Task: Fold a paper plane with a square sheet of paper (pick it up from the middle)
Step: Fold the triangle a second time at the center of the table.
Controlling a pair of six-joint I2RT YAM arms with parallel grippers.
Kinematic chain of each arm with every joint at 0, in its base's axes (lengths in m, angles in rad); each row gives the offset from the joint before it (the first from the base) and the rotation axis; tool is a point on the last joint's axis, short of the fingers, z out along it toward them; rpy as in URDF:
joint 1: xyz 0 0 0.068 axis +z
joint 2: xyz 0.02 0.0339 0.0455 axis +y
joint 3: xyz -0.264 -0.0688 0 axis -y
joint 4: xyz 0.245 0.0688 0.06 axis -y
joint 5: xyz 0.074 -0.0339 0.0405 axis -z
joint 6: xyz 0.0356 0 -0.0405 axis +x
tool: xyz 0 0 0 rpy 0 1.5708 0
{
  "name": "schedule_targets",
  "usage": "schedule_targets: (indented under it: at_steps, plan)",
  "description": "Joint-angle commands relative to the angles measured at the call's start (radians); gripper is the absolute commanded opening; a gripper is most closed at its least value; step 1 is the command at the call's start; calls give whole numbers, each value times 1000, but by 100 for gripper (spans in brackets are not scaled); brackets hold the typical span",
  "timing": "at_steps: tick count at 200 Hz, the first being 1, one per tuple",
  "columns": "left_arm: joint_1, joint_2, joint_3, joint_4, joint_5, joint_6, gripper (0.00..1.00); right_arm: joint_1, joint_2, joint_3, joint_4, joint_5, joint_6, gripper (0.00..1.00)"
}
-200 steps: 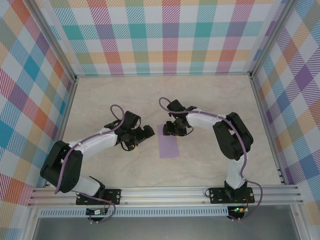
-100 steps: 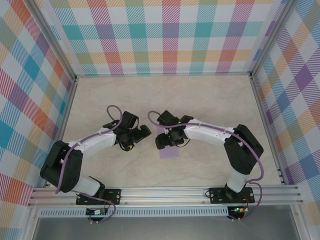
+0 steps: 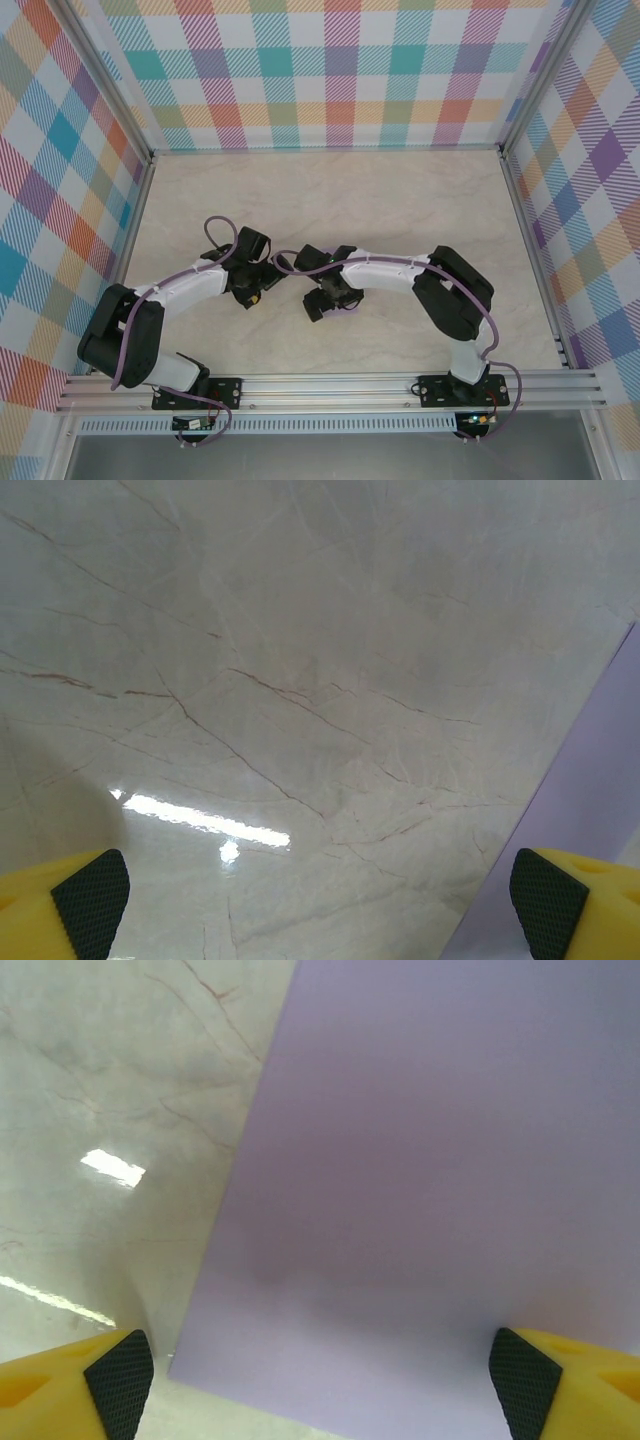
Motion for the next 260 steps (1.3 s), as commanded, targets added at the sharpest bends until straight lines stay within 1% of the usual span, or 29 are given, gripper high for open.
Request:
schedule_targets:
  at_steps: [1,17,41,81,99,128,169,209,260]
  plan:
    - [15,-17,-5,-30,-5,-7,100,5,54,19,-52,43,7,89]
    - [16,-16,-5,-31,-4,-6,100,3,69,18,-53,47,8,87]
    - [17,-15,-4,-34,-2,-4,100,3,62,-4,-25,18,4,84]
    - [17,-16,-3,-36,0,-1,100,-25,33,-38,17,-72,-1,79]
    - [17,-15,0,-34,3,1,100,-45,9,-50,34,-133,-3,79]
    - [17,-11,1,-30,9,1,100,-70,-10,-67,53,-184,-5,82]
    - [17,-10,3,-30,12,3,100,-84,-9,-76,45,-174,-8,81]
    - [17,-7,2,-27,18,7,100,-95,-5,-86,51,-192,-22,84]
    - [17,-7,1,-24,19,8,100,-109,-2,-94,49,-197,-23,83]
